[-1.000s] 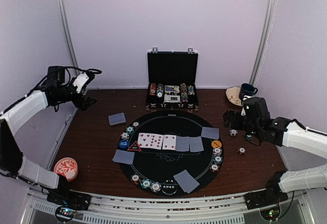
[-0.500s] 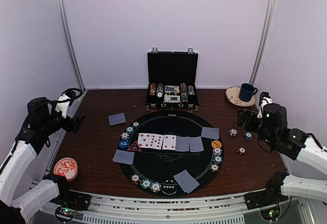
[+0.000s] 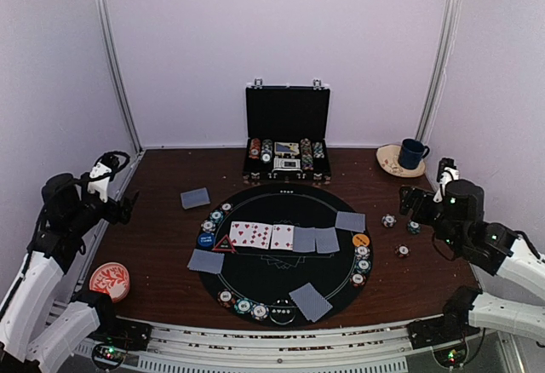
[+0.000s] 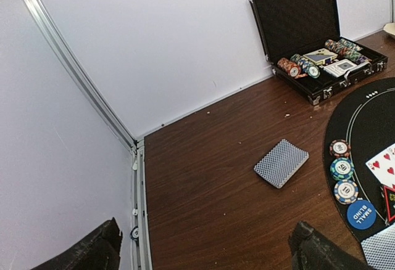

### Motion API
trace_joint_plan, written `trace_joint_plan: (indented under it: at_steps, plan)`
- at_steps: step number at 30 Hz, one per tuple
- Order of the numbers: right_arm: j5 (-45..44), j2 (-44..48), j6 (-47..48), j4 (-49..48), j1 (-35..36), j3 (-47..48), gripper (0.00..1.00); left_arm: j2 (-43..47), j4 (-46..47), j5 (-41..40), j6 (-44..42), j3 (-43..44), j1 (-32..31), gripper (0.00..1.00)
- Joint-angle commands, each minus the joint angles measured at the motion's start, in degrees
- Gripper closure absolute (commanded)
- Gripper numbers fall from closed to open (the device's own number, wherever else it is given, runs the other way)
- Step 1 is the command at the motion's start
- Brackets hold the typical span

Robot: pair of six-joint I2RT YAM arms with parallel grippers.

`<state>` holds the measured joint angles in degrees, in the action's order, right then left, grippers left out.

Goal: Distribute texas hold em gaming equipment
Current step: Reset both arms

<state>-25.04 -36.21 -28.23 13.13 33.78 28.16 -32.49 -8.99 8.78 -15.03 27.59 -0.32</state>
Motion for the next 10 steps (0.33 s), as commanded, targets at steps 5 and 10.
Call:
trace_joint_plan:
  at_steps: [5,10]
  plan:
    - [-1.97,1.03,0.66,-1.04,0.23,-0.77,0.0,1.55,4.03,0.83,0.5,-1.25,0.47,0.02]
    - [-2.88,-0.04,0.2,-0.28,0.23,-0.37,0.0,1.56,4.0,2.24,0.16,-1.51,0.47,0.02]
